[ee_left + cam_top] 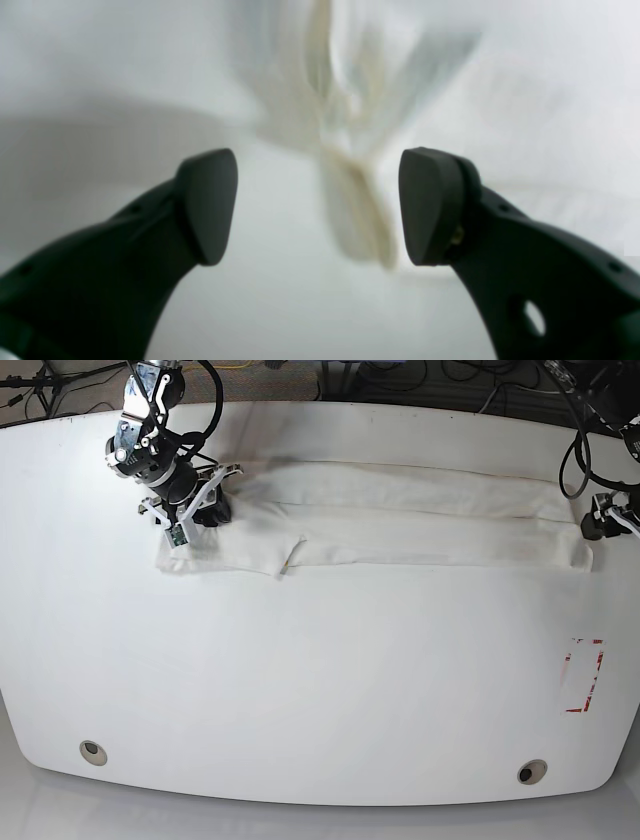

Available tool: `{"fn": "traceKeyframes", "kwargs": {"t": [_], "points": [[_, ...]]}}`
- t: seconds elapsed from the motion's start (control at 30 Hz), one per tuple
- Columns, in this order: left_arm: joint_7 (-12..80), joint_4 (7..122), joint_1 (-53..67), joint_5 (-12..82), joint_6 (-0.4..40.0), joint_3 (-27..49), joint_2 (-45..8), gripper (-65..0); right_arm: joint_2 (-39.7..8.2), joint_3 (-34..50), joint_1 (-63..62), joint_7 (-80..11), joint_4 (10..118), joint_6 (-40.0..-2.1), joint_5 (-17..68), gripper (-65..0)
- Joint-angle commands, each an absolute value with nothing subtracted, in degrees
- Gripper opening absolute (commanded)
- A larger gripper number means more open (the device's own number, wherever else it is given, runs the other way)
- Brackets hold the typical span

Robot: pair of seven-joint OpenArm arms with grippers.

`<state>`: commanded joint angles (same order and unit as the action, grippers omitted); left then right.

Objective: Fold the T-shirt properly
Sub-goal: 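Open both grippers and lift them off the folded strip, then grasp the strip end with the left gripper and fold it toward the right gripper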

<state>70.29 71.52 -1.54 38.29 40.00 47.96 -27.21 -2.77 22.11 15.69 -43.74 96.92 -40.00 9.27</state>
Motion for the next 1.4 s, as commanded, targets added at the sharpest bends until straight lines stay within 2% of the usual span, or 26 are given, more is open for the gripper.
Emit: {"fn": "traceKeyframes", "kwargs": {"t": [0.3,1.27,1.3,1.4], "points": [[69.93,69.41,-2.33,38.46,40.00,41.19,-27.82,-17.5,-2.77,22.11,15.87,-43.74,97.10,-40.00,9.27,-52.6],[69.76,69.41,-2.24,38.02,40.00,38.02,-24.22,-18.1,-2.77,22.20,15.43,-43.74,97.19,-40.00,9.63,-52.6],[69.76,69.41,-2.24,38.02,40.00,38.02,-24.13,-18.3,-2.77,22.20,15.43,-43.74,97.19,-40.00,9.63,-52.6],[69.76,69.41,-2.15,38.02,40.00,37.93,-23.96,-25.7,-2.77,22.20,15.43,-43.74,97.19,-40.00,9.63,-52.6]]}}
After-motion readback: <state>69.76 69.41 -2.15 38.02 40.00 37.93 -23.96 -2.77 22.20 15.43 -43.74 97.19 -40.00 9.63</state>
